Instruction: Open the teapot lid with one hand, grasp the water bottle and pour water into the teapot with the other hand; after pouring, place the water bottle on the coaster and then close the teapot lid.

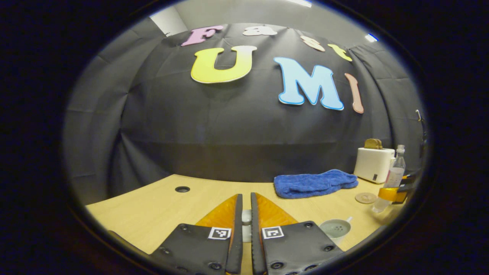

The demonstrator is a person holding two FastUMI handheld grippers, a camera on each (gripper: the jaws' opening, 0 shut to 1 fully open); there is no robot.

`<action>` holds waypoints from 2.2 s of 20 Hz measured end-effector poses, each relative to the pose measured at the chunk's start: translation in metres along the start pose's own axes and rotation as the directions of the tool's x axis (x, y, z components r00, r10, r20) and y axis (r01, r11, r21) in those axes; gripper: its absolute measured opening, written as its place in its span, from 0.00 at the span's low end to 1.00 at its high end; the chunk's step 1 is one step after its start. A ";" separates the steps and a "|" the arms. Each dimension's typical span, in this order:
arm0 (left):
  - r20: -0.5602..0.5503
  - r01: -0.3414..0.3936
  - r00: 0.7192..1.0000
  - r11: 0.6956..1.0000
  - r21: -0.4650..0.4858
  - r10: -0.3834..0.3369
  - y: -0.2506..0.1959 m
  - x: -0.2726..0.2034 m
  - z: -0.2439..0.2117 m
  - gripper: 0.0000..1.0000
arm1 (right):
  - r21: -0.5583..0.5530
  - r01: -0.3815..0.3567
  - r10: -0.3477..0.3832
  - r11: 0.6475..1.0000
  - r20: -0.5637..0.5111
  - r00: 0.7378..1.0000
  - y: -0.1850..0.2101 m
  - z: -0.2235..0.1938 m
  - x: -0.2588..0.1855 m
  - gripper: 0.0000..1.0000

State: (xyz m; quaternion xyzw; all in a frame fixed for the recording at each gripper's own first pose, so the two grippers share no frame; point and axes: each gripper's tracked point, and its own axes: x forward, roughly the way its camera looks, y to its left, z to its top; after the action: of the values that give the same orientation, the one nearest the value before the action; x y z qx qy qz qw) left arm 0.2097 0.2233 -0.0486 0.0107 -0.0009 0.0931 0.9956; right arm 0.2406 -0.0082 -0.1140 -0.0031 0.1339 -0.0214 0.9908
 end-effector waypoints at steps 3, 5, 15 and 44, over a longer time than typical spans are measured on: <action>0.018 -0.020 1.000 1.000 -0.005 0.020 0.012 -0.001 0.003 0.19 | -0.028 0.014 -0.014 1.000 0.010 1.000 0.000 0.003 -0.005 0.78; 0.022 -0.035 0.999 0.999 -0.015 0.035 0.020 -0.001 0.002 0.12 | -0.068 0.034 -0.032 0.997 0.022 0.999 -0.001 0.004 -0.005 0.77; 0.015 -0.035 0.999 0.998 -0.060 0.036 0.039 0.001 0.004 0.19 | -0.470 0.078 -0.046 0.879 0.078 0.996 0.049 0.022 -0.020 0.77; -0.005 0.004 1.000 0.988 -0.157 -0.005 0.037 0.003 -0.004 0.16 | -0.995 0.103 -0.019 -0.009 0.103 0.995 0.104 0.055 0.001 0.77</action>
State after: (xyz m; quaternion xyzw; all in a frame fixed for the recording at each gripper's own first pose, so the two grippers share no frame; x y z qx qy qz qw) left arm 0.2059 0.2600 -0.0515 -0.0679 -0.0056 0.0905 0.9936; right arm 0.2605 0.0956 -0.0623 -0.7110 0.0799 0.0372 0.6976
